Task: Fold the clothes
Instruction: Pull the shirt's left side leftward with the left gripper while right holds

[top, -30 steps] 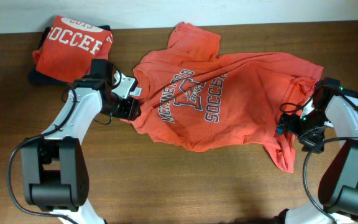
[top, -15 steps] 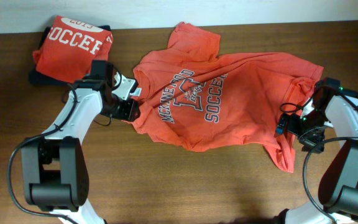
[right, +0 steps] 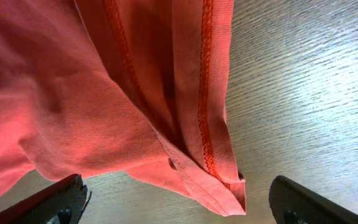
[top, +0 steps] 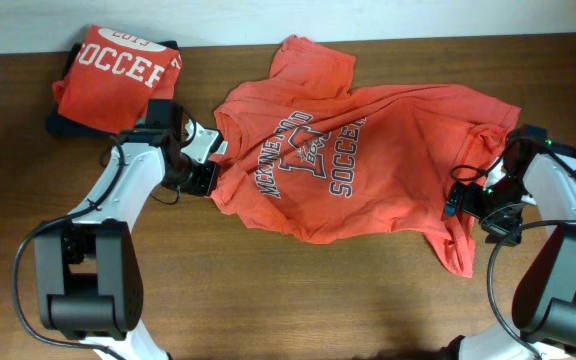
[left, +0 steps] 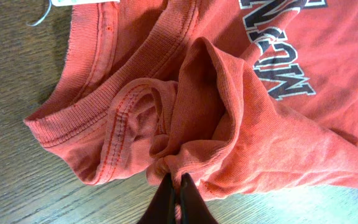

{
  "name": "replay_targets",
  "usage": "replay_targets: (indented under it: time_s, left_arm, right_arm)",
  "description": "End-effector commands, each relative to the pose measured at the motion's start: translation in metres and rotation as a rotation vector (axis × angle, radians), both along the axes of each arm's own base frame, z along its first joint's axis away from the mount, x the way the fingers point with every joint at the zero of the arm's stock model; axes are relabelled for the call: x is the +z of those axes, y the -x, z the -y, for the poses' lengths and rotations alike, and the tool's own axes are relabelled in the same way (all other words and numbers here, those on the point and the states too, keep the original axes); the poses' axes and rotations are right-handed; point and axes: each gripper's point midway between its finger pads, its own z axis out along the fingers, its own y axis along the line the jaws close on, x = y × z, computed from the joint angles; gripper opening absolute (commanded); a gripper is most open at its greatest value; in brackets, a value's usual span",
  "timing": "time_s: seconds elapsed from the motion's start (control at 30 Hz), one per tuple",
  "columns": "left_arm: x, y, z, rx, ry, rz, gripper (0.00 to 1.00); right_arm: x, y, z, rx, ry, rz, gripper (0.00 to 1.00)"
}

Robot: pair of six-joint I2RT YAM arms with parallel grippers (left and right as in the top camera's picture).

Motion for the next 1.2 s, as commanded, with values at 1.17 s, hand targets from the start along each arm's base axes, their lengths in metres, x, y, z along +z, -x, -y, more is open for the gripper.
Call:
replay_targets:
  time_s: [1.17]
  left_arm:
    - [0.126, 0.050, -0.001, 0.279, 0.216, -0.027, 0.00]
  right_arm:
    - [0.020, 0.014, -0.049, -0.030, -0.297, -0.020, 0.78]
